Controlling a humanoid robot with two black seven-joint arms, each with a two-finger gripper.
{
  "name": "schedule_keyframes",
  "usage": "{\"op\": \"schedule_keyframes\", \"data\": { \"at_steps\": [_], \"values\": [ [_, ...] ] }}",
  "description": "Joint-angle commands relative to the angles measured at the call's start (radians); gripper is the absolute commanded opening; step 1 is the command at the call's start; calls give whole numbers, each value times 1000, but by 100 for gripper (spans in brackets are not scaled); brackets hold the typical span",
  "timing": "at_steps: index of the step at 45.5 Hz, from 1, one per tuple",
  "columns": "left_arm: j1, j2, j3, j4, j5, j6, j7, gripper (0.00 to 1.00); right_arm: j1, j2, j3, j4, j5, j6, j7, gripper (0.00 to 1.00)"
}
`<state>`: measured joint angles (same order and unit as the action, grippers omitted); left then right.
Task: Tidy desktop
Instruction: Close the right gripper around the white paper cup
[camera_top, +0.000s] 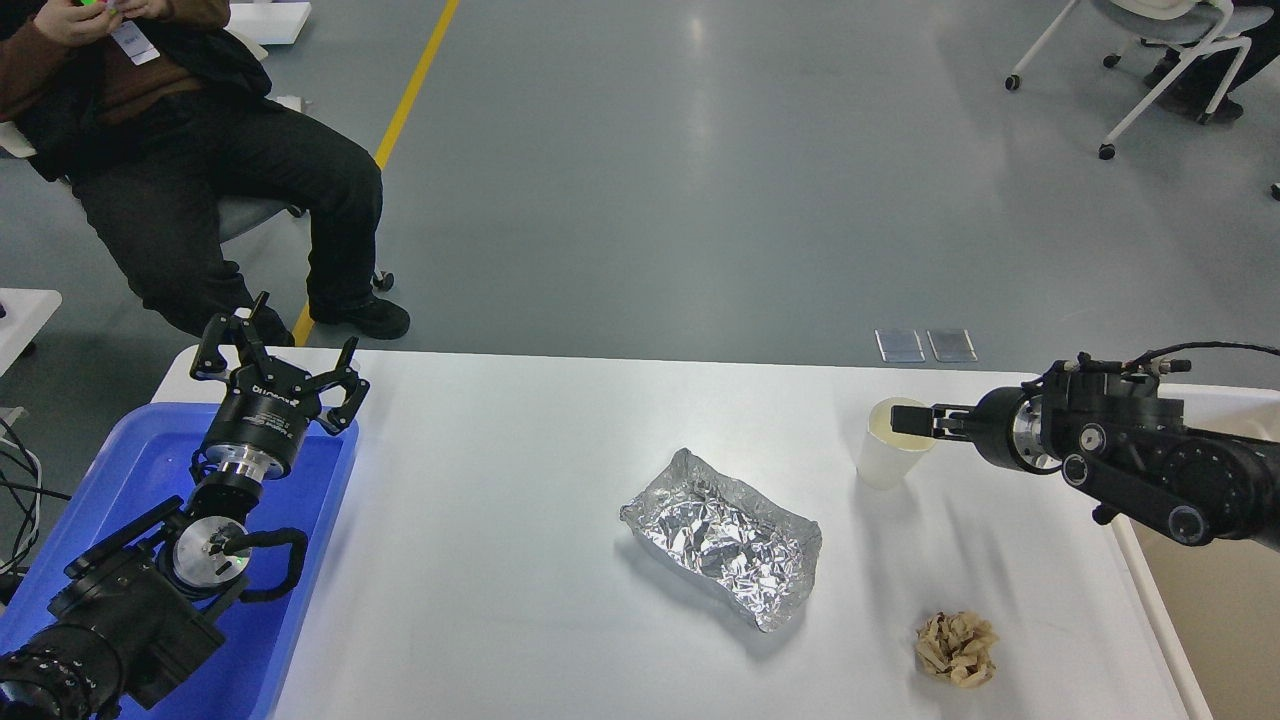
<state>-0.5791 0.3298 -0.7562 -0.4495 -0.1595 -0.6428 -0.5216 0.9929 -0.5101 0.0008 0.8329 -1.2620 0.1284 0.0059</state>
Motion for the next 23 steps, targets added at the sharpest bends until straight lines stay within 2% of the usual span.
{"op": "schedule_keyframes", "data": {
  "at_steps": [1, 23],
  "values": [
    [-1, 0, 0, 0, 0, 0, 0, 100, -37, 51, 14, -61, -17, -50, 9, 100],
    [1, 0, 0, 0, 0, 2, 0, 100, -69, 91, 16, -101, -66, -113, 22, 99]
  ]
}}
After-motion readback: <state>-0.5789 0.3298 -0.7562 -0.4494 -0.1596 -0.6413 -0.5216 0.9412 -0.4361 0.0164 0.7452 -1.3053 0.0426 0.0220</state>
